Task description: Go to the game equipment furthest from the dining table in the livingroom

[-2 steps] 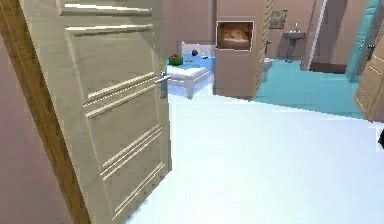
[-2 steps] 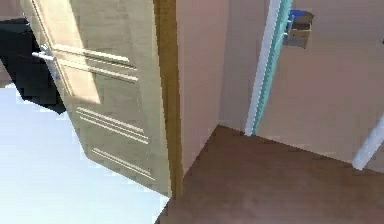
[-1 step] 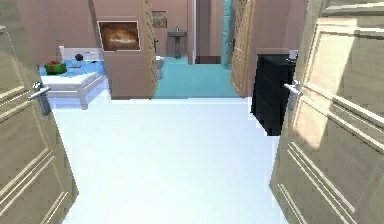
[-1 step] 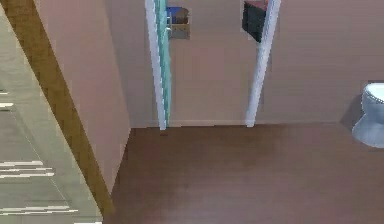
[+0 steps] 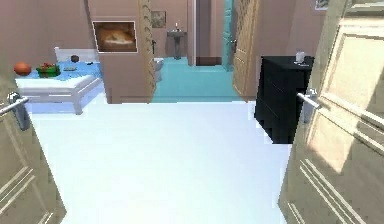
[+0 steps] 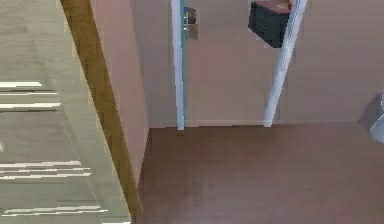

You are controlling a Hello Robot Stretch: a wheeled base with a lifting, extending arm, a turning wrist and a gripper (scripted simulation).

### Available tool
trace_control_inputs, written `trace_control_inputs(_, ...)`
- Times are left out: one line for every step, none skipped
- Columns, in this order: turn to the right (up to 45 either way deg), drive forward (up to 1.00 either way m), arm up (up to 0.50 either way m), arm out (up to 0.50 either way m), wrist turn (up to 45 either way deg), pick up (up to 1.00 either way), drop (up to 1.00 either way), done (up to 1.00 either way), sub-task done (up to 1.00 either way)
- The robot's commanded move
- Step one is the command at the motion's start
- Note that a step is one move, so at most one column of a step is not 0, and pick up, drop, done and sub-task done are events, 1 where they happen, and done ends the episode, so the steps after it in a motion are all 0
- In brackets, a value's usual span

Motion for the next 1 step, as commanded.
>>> trace_control_inputs(3.0,0.0,0.0,0.0,0.0,0.0,0.0,0.0,0.0)
